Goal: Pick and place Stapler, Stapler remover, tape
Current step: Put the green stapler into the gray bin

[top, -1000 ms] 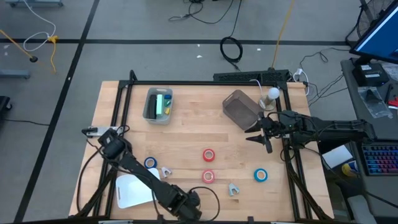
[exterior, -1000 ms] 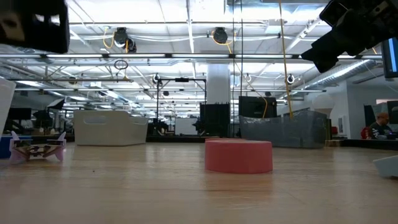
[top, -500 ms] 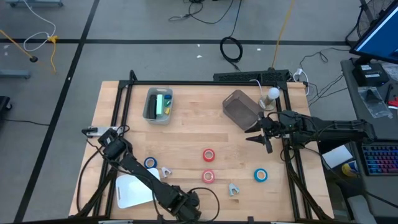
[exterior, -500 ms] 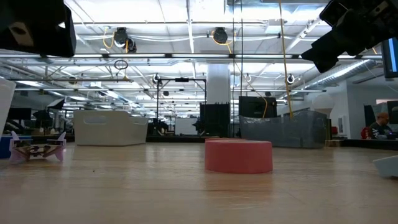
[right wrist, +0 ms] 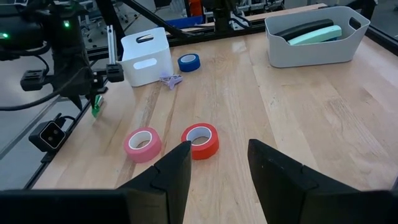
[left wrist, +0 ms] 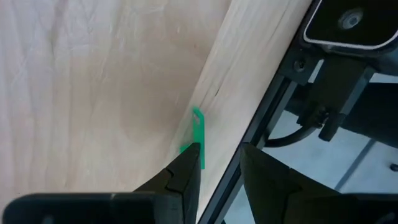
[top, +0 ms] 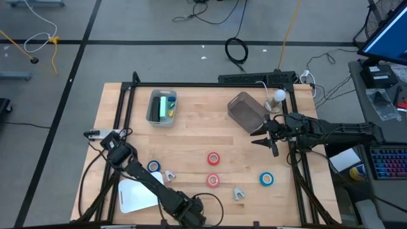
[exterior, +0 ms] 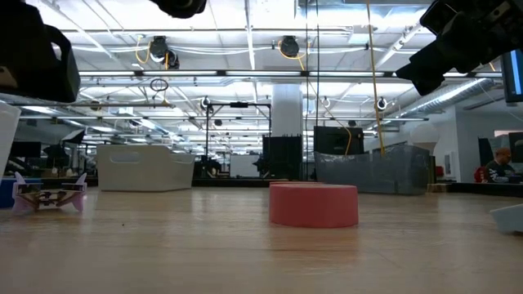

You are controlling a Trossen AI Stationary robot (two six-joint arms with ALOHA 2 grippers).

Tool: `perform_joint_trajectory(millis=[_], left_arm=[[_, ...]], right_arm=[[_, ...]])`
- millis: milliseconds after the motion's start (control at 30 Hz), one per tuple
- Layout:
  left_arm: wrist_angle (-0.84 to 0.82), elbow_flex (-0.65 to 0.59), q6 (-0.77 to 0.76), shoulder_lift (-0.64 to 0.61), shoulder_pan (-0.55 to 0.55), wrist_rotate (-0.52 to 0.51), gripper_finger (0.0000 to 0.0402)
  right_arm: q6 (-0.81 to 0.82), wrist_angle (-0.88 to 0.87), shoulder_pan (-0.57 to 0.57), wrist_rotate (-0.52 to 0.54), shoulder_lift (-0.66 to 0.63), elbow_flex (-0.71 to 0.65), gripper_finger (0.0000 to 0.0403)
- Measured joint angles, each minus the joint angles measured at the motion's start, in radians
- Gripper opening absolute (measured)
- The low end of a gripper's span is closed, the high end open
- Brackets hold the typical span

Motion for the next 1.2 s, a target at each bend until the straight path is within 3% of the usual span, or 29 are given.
perform_joint_trajectory(millis=[267,1200], left_arm=[[-0.028,0.000,-0.047,0.000,0.011,0.013,0.0115],[-0.040,0.000,0.086,0.000,0.014,-0.052,0.0115]], right_arm=[[-0.003,0.000,0.000,0.000,0.000,0.000,0.0151],[-0.003,-0.001,0.000,0.000,0.000,0.000,0.0151]])
